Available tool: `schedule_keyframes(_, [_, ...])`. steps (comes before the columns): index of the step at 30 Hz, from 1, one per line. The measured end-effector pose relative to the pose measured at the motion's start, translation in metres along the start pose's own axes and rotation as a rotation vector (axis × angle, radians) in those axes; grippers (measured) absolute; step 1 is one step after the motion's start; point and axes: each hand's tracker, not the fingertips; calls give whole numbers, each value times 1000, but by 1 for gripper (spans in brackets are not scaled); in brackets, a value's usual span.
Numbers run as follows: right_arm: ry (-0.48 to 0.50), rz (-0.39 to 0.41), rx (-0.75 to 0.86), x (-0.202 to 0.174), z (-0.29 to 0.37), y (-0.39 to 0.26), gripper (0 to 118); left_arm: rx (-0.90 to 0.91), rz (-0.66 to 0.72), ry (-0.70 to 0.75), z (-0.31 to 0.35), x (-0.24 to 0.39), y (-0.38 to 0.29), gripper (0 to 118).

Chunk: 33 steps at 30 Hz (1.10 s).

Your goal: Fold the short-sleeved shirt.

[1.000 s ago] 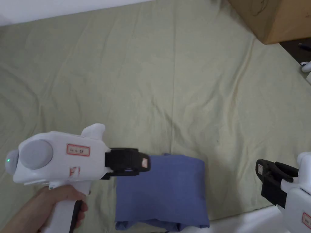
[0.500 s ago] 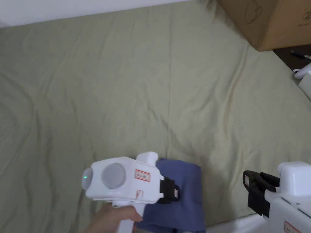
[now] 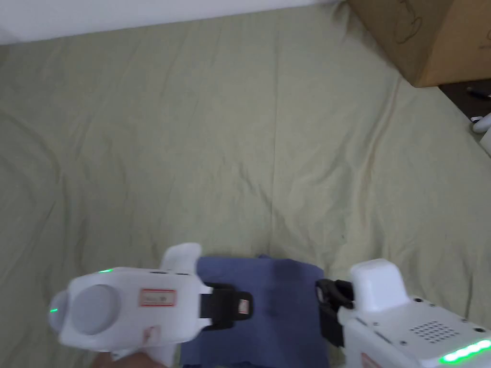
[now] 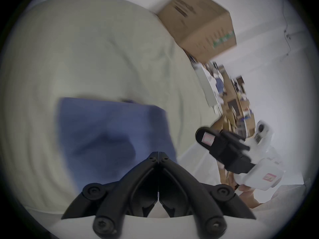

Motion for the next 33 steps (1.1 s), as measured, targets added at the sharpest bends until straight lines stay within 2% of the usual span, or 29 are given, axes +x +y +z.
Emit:
schedule_keyframes(3, [19,93,-78,-26,-37,-3,0,10,37,21,33,-37,-3,0])
schedule_keyframes(4, [21,122,-95,-31,-47,-5,0,13,45,13,39,-48,-3,10])
schedule_keyframes(5, [9,146,-118,-37,-58,-7,0,21,65,-8,43,-59,-5,26])
schedule_keyframes(6, [-44,160,-144,-42,-66,-9,0,26,89,-38,42,-69,-5,51])
schedule_keyframes(7, [-72,175,-154,-45,-72,-11,0,16,117,-50,40,-77,-4,83])
schedule_keyframes(8, [-73,175,-149,-46,-76,-14,0,8,146,-65,36,-83,-3,96])
schedule_keyframes(9, [-62,160,-149,-45,-78,-16,0,14,172,-120,30,-92,-1,101])
schedule_keyframes(12, [-55,100,-157,-38,-78,-16,0,-33,257,-256,-1,-120,9,101])
schedule_keyframes(14, [-56,89,-161,-38,-78,-15,0,-87,297,-263,-23,-128,15,101])
schedule_keyframes(16, [-70,95,-158,-41,-77,-16,0,-119,319,-325,-43,-134,18,101])
schedule_keyframes(20, [-110,132,-150,-51,-77,-19,0,-129,417,-549,-68,-139,27,101])
schedule_keyframes(21, [-113,124,-150,-49,-77,-18,0,-148,425,-542,-78,-136,28,93])
schedule_keyframes(22, [-104,89,-147,-47,-75,-16,0,-149,410,-527,-85,-135,29,52])
schedule_keyframes(23, [-96,61,-143,-44,-73,-15,0,-162,376,-488,-90,-130,29,20])
schedule_keyframes(24, [-105,47,-118,-43,-67,-12,0,-170,310,-358,-96,-125,25,19])
schedule_keyframes(25, [-119,40,-40,-43,-55,-10,0,-167,345,-382,-100,-125,22,19])
schedule_keyframes(26, [-122,37,65,-48,-36,-1,0,-210,350,-482,-100,-123,21,19])
schedule_keyframes(27, [-170,42,150,-55,-15,12,0,-176,306,-479,-93,-120,21,19])
schedule_keyframes(28, [-172,62,255,-60,3,24,0,-145,290,-416,-86,-117,21,19])
schedule_keyframes(30, [-238,110,426,-74,30,49,0,-159,276,-392,-72,-122,26,19])
schedule_keyframes(33, [-233,88,533,-85,49,78,0,-141,254,-307,-42,-135,35,19])
